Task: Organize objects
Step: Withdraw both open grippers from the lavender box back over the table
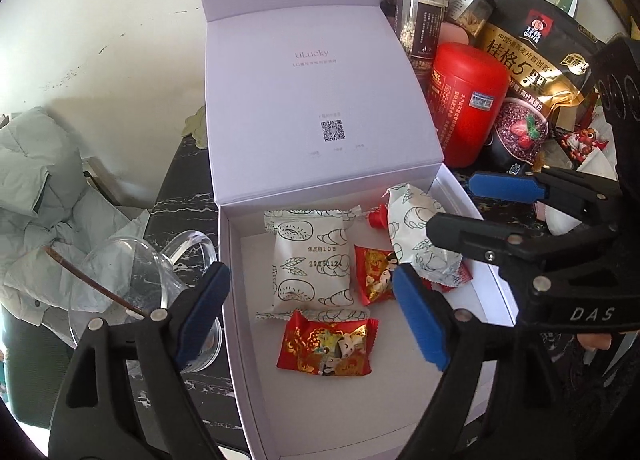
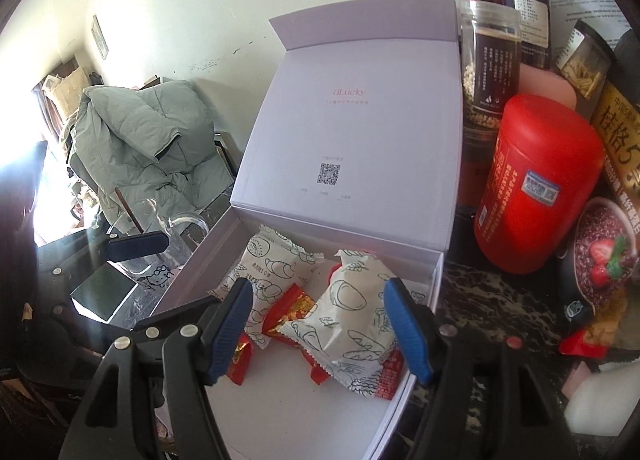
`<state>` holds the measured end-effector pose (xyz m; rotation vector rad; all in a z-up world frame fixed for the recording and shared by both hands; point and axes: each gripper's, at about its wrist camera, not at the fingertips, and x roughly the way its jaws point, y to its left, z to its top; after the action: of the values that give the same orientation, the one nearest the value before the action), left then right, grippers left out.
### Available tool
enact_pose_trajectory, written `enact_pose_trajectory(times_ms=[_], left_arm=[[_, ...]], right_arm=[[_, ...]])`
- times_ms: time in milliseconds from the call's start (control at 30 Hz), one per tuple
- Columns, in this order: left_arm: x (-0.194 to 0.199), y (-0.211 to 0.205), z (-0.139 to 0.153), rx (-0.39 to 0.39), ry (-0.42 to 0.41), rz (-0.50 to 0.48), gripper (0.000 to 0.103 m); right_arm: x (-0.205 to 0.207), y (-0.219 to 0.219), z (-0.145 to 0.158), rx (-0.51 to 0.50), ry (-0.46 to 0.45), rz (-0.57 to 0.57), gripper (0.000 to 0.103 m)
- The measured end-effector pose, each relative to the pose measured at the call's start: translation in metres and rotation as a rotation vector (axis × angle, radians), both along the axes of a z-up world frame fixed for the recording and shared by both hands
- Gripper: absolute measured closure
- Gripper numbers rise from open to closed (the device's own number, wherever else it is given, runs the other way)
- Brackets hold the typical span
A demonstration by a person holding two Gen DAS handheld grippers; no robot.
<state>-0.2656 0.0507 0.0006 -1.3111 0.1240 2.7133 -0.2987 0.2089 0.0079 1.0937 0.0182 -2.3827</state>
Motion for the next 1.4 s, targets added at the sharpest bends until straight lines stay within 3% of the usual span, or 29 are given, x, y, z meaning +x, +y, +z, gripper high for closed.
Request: enact_pose_trajectory(times_ms=[200, 800, 1400], left_arm=[[0.013, -0.004, 0.013, 0.012, 0.019, 0.017, 0.019], [0.075, -0.006, 0.058, 0.024, 0.125, 0.034, 0.013], [0.141, -0.010, 0.069, 0.045, 0.173, 0.033, 0.008]], right_arm=[[0.017, 0.001, 0.019, 0.048, 0.039, -0.018, 0.032], [0.073, 0.005, 0.060, 0.041, 0.109, -0.038, 0.030], [0.146, 0.005, 0.065, 0.062, 0.141, -0.045, 0.028]])
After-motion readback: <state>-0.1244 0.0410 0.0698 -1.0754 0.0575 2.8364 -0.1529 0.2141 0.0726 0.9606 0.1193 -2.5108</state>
